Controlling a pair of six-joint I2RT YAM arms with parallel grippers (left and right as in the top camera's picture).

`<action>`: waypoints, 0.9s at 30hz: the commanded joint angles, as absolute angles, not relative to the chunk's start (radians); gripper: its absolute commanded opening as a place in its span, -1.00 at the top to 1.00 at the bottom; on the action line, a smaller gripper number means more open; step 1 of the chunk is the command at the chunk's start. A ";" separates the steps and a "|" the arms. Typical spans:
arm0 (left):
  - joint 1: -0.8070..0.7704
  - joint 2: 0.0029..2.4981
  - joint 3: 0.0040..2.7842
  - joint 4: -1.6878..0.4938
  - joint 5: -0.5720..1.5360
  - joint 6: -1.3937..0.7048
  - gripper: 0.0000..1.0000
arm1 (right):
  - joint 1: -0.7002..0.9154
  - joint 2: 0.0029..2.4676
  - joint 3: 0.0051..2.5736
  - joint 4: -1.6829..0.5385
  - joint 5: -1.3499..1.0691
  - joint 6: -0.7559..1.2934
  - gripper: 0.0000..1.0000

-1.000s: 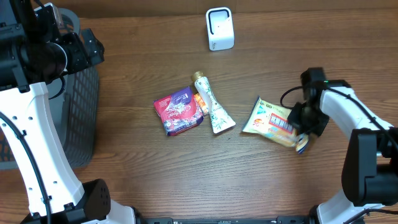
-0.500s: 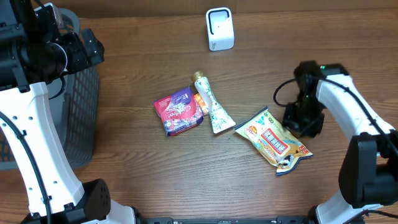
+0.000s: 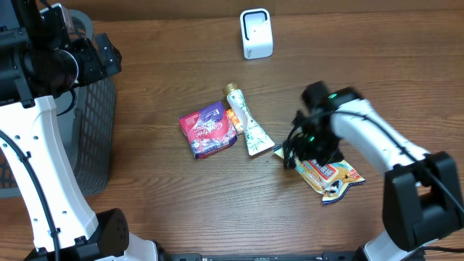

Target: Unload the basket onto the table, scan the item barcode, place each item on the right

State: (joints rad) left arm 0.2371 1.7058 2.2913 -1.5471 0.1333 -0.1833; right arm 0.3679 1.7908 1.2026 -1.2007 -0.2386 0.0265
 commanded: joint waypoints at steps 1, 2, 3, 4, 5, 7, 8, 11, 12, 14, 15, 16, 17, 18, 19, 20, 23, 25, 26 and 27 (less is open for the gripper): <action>0.236 1.702 2.305 -1.544 0.126 -0.179 -1.00 | 0.420 1.777 1.149 -1.154 -0.111 0.003 -1.00; 0.235 1.702 2.305 -1.544 0.126 -0.179 -0.99 | 0.429 1.777 1.139 -1.142 -0.093 0.004 -1.00; 0.235 1.702 2.305 -1.544 0.126 -0.179 -0.99 | 0.434 1.777 1.129 -1.128 -0.071 0.008 -1.00; 0.235 1.702 2.305 -1.544 0.126 -0.179 -1.00 | 0.435 1.777 1.117 -1.111 -0.037 0.039 -1.00; 0.235 1.702 2.305 -1.544 0.126 -0.179 -1.00 | 0.435 1.777 1.110 -1.101 -0.001 0.070 -1.00; 0.235 1.702 2.305 -1.544 0.126 -0.179 -1.00 | 0.434 1.777 1.101 -1.085 0.061 0.128 -1.00; 0.235 1.702 2.305 -1.544 0.126 -0.179 -1.00 | 0.432 1.777 1.100 -1.080 0.076 0.136 -0.95; 0.235 1.702 2.305 -1.544 0.126 -0.179 -0.99 | 0.431 1.777 1.100 -1.034 0.077 0.153 -0.50; 0.235 1.702 2.305 -1.544 0.126 -0.179 -1.00 | 0.431 1.777 1.100 -1.008 0.073 0.184 -0.25; 0.236 1.702 2.305 -1.544 0.126 -0.179 -1.00 | 0.431 1.777 1.100 -0.956 0.056 0.234 0.05; 0.235 1.702 2.305 -1.544 0.126 -0.179 -1.00 | 0.431 1.777 1.100 -0.918 0.043 0.267 0.09; 0.235 1.702 2.305 -1.544 0.126 -0.179 -1.00 | 0.431 1.777 1.100 -0.889 0.040 0.292 0.09; 0.235 1.702 2.305 -1.544 0.126 -0.179 -1.00 | 0.431 1.777 1.100 -0.865 0.040 0.310 0.09; 0.235 1.702 2.305 -1.544 0.126 -0.179 -0.99 | 0.427 1.777 1.100 -0.828 0.044 0.339 0.09; 0.235 1.702 2.305 -1.544 0.126 -0.179 -0.99 | 0.423 1.777 1.100 -0.808 0.044 0.351 0.09; 0.235 1.702 2.305 -1.544 0.126 -0.179 -0.99 | 0.415 1.777 1.102 -0.788 0.044 0.368 0.07; 0.235 1.702 2.305 -1.544 0.126 -0.179 -0.99 | 0.368 1.777 1.127 -0.757 0.043 0.393 -0.10; 0.235 1.702 2.305 -1.544 0.126 -0.179 -1.00 | 0.325 1.777 1.162 -0.776 0.043 0.380 -0.33; 0.235 1.702 2.305 -1.544 0.126 -0.179 -1.00 | 0.307 1.777 1.183 -0.799 0.039 0.363 -0.36; 0.235 1.702 2.305 -1.544 0.126 -0.179 -1.00 | 0.292 1.777 1.203 -0.828 0.038 0.359 -0.39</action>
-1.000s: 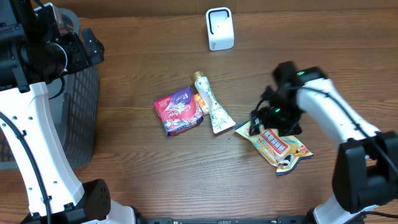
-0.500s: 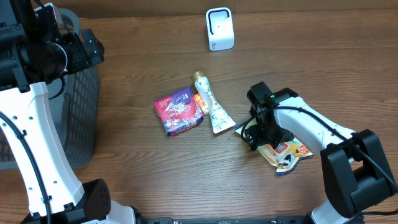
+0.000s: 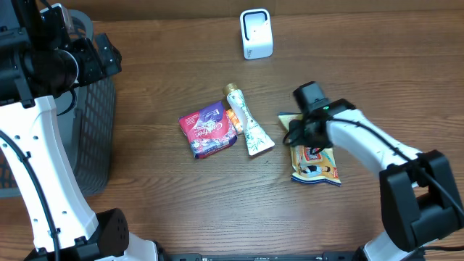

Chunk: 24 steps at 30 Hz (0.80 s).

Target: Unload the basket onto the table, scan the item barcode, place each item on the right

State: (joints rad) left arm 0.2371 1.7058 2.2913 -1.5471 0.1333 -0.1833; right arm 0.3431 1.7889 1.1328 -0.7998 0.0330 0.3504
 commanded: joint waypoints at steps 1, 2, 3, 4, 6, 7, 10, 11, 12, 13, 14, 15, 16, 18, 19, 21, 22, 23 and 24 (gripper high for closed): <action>0.235 1.702 2.305 -1.544 0.126 -0.179 -0.99 | 0.277 1.777 1.229 -0.876 0.034 0.359 -0.42; 0.235 1.702 2.305 -1.544 0.126 -0.179 -0.99 | 0.265 1.777 1.254 -0.925 0.023 0.359 -0.42; 0.235 1.702 2.305 -1.544 0.126 -0.179 -1.00 | 0.256 1.777 1.275 -0.968 0.008 0.359 -0.43; 0.235 1.702 2.305 -1.544 0.126 -0.179 -1.00 | 0.248 1.777 1.295 -1.017 -0.020 0.359 -0.44; 0.235 1.702 2.305 -1.544 0.126 -0.179 -0.99 | 0.240 1.777 1.315 -1.090 -0.074 0.359 -0.46; 0.235 1.702 2.305 -1.544 0.126 -0.179 -1.00 | 0.240 1.777 1.315 -1.116 -0.097 0.359 -0.46; 0.235 1.702 2.305 -1.544 0.126 -0.179 -1.00 | 0.250 1.777 1.291 -1.168 -0.109 0.360 -0.66; 0.235 1.702 2.305 -1.544 0.126 -0.179 -1.00 | 0.255 1.777 1.279 -1.172 -0.110 0.361 -0.76; 0.235 1.702 2.305 -1.544 0.126 -0.179 -1.00 | 0.260 1.777 1.262 -1.173 -0.107 0.372 -0.85; 0.235 1.702 2.305 -1.544 0.126 -0.179 -0.99 | 0.263 1.777 1.248 -1.172 -0.106 0.382 -0.96; 0.235 1.702 2.305 -1.544 0.126 -0.179 -1.00 | 0.265 1.777 1.233 -1.165 -0.106 0.401 -0.98; 0.235 1.702 2.305 -1.544 0.126 -0.179 -0.99 | 0.265 1.777 1.213 -1.150 -0.106 0.428 -0.99; 0.235 1.702 2.305 -1.544 0.126 -0.179 -1.00 | 0.265 1.777 1.191 -1.124 -0.106 0.451 -1.00; 0.235 1.702 2.305 -1.544 0.126 -0.179 -1.00 | 0.260 1.777 1.156 -1.070 -0.106 0.481 -1.00; 0.235 1.702 2.305 -1.544 0.126 -0.179 -0.99 | 0.258 1.777 1.146 -1.048 -0.107 0.489 -1.00; 0.235 1.702 2.305 -1.544 0.126 -0.179 -1.00 | 0.257 1.777 1.132 -1.009 -0.107 0.495 -1.00; 0.235 1.702 2.305 -1.544 0.126 -0.179 -1.00 | 0.257 1.777 1.129 -0.997 -0.107 0.494 -1.00; 0.235 1.702 2.305 -1.544 0.126 -0.179 -1.00 | 0.257 1.777 1.128 -0.987 -0.106 0.494 -1.00; 0.235 1.702 2.305 -1.544 0.126 -0.179 -1.00 | 0.257 1.777 1.128 -0.978 -0.097 0.493 -1.00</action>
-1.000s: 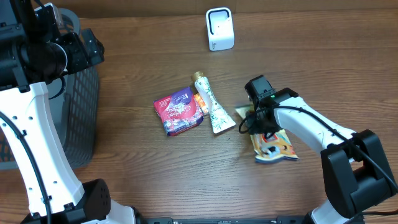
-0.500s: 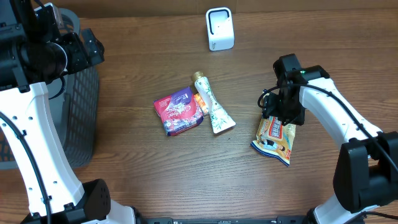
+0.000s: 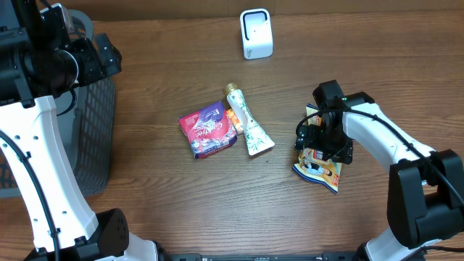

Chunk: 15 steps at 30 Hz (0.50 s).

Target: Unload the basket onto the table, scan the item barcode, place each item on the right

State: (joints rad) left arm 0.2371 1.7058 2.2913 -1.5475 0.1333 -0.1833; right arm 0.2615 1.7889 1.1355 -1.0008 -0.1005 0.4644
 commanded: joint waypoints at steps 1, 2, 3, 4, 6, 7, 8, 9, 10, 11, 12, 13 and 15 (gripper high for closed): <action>0.235 1.702 2.305 -1.544 0.126 -0.179 -0.99 | 0.257 1.777 1.125 -0.972 -0.081 0.494 -1.00; 0.235 1.702 2.305 -1.544 0.126 -0.179 -1.00 | 0.257 1.777 1.123 -0.970 -0.067 0.495 -1.00; 0.235 1.702 2.305 -1.544 0.126 -0.179 -1.00 | 0.257 1.777 1.122 -0.970 -0.049 0.495 -1.00; 0.235 1.702 2.305 -1.544 0.126 -0.179 -0.99 | 0.257 1.777 1.121 -0.970 -0.041 0.495 -1.00; 0.235 1.702 2.305 -1.544 0.126 -0.179 -1.00 | 0.254 1.777 1.121 -0.966 -0.035 0.495 -1.00; 0.235 1.702 2.305 -1.544 0.126 -0.179 -1.00 | 0.252 1.777 1.121 -0.963 -0.036 0.495 -1.00; 0.235 1.702 2.305 -1.544 0.126 -0.179 -0.99 | 0.251 1.777 1.121 -0.963 -0.036 0.494 -1.00; 0.235 1.702 2.305 -1.544 0.126 -0.179 -0.99 | 0.251 1.777 1.121 -0.963 -0.039 0.494 -0.82; 0.235 1.702 2.305 -1.544 0.126 -0.179 -1.00 | 0.251 1.777 1.121 -0.967 -0.044 0.494 -0.64; 0.235 1.702 2.305 -1.544 0.126 -0.179 -0.99 | 0.251 1.777 1.121 -0.970 -0.045 0.494 -0.54; 0.235 1.702 2.305 -1.544 0.126 -0.179 -1.00 | 0.251 1.776 1.122 -0.970 -0.046 0.494 -0.51; 0.235 1.702 2.305 -1.544 0.126 -0.179 -1.00 | 0.248 1.776 1.129 -0.980 -0.046 0.494 -0.53; 0.235 1.702 2.305 -1.544 0.126 -0.179 -1.00 | 0.242 1.775 1.152 -1.012 -0.046 0.495 -0.74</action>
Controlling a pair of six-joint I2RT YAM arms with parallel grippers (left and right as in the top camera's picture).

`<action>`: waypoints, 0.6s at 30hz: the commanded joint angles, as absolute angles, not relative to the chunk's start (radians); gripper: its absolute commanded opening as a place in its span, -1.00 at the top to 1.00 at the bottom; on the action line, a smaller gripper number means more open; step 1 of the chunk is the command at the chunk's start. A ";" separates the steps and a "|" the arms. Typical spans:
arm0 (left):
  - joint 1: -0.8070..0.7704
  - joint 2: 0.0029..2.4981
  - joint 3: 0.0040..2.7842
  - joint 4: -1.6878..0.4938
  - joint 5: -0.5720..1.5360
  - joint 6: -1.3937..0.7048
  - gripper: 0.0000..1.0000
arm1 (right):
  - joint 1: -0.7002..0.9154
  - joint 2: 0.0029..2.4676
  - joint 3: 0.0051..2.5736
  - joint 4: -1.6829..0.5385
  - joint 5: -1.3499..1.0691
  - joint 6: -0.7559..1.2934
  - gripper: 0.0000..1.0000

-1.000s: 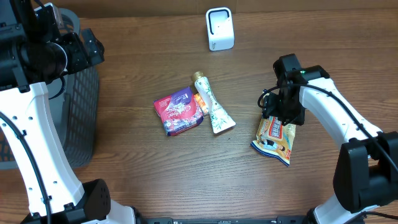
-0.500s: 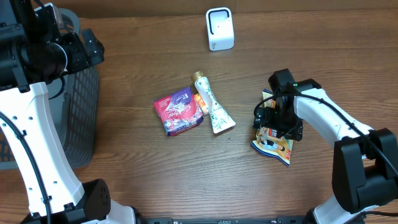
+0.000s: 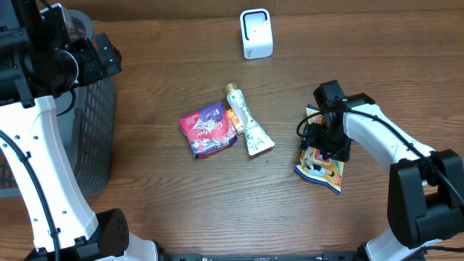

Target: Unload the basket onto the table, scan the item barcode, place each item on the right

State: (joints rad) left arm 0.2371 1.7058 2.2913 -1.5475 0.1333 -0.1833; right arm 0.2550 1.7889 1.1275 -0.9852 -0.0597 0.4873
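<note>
In the overhead view the white barcode scanner [image 3: 256, 33] stands at the back of the table. My right gripper [image 3: 320, 142] is shut on the top of an orange and yellow snack packet [image 3: 320, 167], at the right of the table. The packet hangs below the fingers with its printed face up. A red and purple packet [image 3: 209, 129] and a white tube [image 3: 246, 123] lie at the table's middle. My left gripper [image 3: 107, 52] is raised at the far left over the basket; its jaws do not show clearly.
A black mesh basket [image 3: 98, 138] stands at the left edge beneath the left arm. The red and purple packet and the tube lie between the basket and my right arm. The scanner is about a hand's length behind the tube.
The right gripper and the snack packet have shifted very slightly; the packet's lower end sits a little further right. The left arm and the other items have not moved.
My right gripper was down on the snack packet lying flat at the right. Then the packet was turned and drawn toward the middle. Then it hung from the shut gripper further right, where it still is.
</note>
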 commanded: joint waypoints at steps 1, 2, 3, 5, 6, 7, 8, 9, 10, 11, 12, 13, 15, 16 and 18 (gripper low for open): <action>0.235 1.702 2.305 -1.544 0.126 -0.179 -1.00 | 0.240 1.774 1.170 -1.033 -0.046 0.495 -0.81; 0.235 1.702 2.305 -1.544 0.126 -0.179 -1.00 | 0.239 1.774 1.186 -1.051 -0.046 0.495 -0.84; 0.235 1.702 2.305 -1.544 0.126 -0.179 -1.00 | 0.239 1.773 1.207 -1.073 -0.046 0.494 -0.87; 0.235 1.702 2.305 -1.544 0.126 -0.179 -0.99 | 0.239 1.773 1.249 -1.119 -0.046 0.492 -0.90; 0.235 1.702 2.305 -1.544 0.126 -0.179 -0.99 | 0.239 1.773 1.266 -1.138 -0.046 0.490 -0.90; 0.235 1.702 2.305 -1.544 0.126 -0.179 -1.00 | 0.239 1.773 1.281 -1.155 -0.045 0.490 -0.90; 0.235 1.702 2.305 -1.544 0.126 -0.179 -1.00 | 0.239 1.773 1.295 -1.168 -0.045 0.490 -0.89; 0.235 1.702 2.305 -1.544 0.126 -0.179 -0.99 | 0.239 1.773 1.301 -1.174 -0.042 0.490 -0.89; 0.235 1.702 2.305 -1.544 0.126 -0.179 -1.00 | 0.239 1.773 1.301 -1.174 -0.033 0.490 -0.85; 0.235 1.702 2.305 -1.544 0.126 -0.179 -1.00 | 0.239 1.773 1.300 -1.174 -0.021 0.490 -0.82; 0.235 1.702 2.305 -1.544 0.126 -0.179 -1.00 | 0.239 1.774 1.295 -1.173 -0.008 0.490 -0.82; 0.235 1.702 2.305 -1.544 0.126 -0.179 -1.00 | 0.239 1.775 1.287 -1.171 0.002 0.487 -0.82; 0.235 1.702 2.305 -1.544 0.126 -0.179 -1.00 | 0.239 1.775 1.266 -1.157 -0.001 0.462 -0.80; 0.235 1.702 2.305 -1.544 0.126 -0.179 -1.00 | 0.239 1.775 1.252 -1.150 -0.001 0.451 -0.80; 0.235 1.702 2.305 -1.544 0.126 -0.179 -0.99 | 0.239 1.776 1.214 -1.122 -0.001 0.445 -0.79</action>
State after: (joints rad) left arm 0.2371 1.7058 2.2913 -1.5475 0.1333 -0.1833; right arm 0.2428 1.7885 1.2629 -1.1458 -0.0185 0.4702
